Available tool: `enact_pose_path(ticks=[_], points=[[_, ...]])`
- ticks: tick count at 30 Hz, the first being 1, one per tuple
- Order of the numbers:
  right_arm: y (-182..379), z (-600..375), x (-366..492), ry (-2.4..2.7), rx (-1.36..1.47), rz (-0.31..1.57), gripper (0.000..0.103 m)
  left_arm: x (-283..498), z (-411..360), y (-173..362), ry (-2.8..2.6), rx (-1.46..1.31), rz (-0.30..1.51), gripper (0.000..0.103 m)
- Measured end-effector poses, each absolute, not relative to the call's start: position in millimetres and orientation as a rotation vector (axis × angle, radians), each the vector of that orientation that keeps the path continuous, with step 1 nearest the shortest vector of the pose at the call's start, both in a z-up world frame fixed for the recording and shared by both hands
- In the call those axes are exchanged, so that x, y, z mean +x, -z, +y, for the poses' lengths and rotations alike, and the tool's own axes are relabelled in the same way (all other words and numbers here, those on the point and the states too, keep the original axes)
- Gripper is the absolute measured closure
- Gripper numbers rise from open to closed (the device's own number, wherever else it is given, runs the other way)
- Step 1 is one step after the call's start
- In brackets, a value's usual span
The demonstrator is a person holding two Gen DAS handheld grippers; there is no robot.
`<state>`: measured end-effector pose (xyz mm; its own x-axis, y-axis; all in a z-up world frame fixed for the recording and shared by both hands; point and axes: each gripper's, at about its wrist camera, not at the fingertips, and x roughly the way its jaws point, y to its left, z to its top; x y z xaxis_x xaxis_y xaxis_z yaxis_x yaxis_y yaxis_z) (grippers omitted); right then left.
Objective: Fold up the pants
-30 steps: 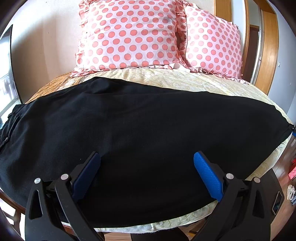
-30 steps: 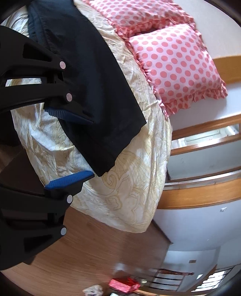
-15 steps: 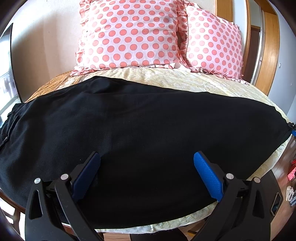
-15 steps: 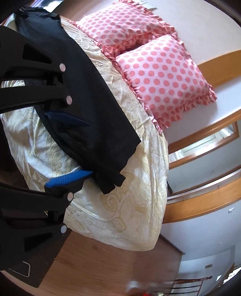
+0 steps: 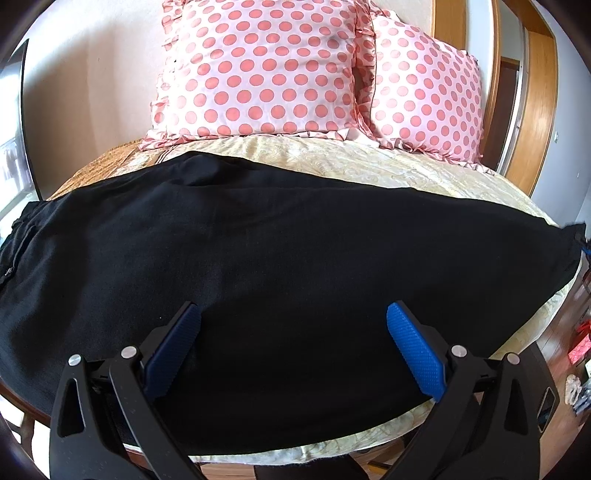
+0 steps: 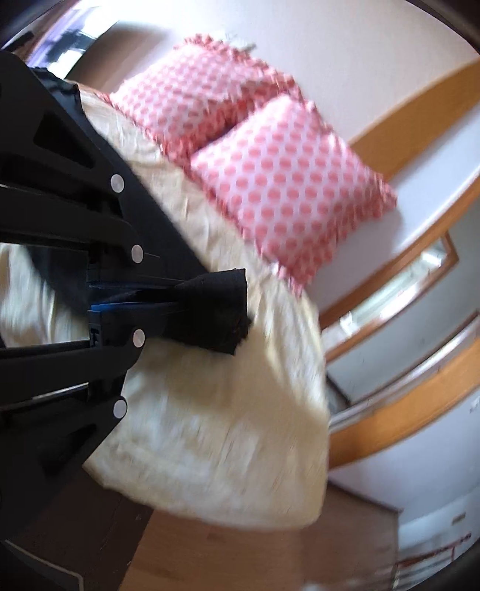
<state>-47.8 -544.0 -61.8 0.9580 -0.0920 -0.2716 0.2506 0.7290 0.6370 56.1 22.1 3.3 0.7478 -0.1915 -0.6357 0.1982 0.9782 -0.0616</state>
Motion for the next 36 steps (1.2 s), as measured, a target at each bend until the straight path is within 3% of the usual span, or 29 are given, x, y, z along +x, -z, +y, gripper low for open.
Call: enact_pose_path(ticks=[10,17,21,28,32,36], points=[[-19,-357,42,-0.42,0.555,0.242,0.097,52,36,-12,0.221,-0.1,0.676,0.002],[48,-192,87,-0.686,0.376,0.605,0.098,39,72,-24,0.123,-0.146,0.617,0.002],[64,-180,92,-0.678,0.398,0.65,0.097,36,95,-23,0.057,-0.16,0.616,0.002],[11,-164,88,-0.802,0.466,0.461,0.098,36,113,-25,0.003,-0.207,0.599,0.002],[39,-104,81,-0.816,0.184,0.602,0.098,34,118,-23,-0.012,-0.217,0.608,0.002],[48,-107,83,-0.827,0.248,0.612,0.098,28,124,-21,-0.037,-0.207,0.611,0.002]])
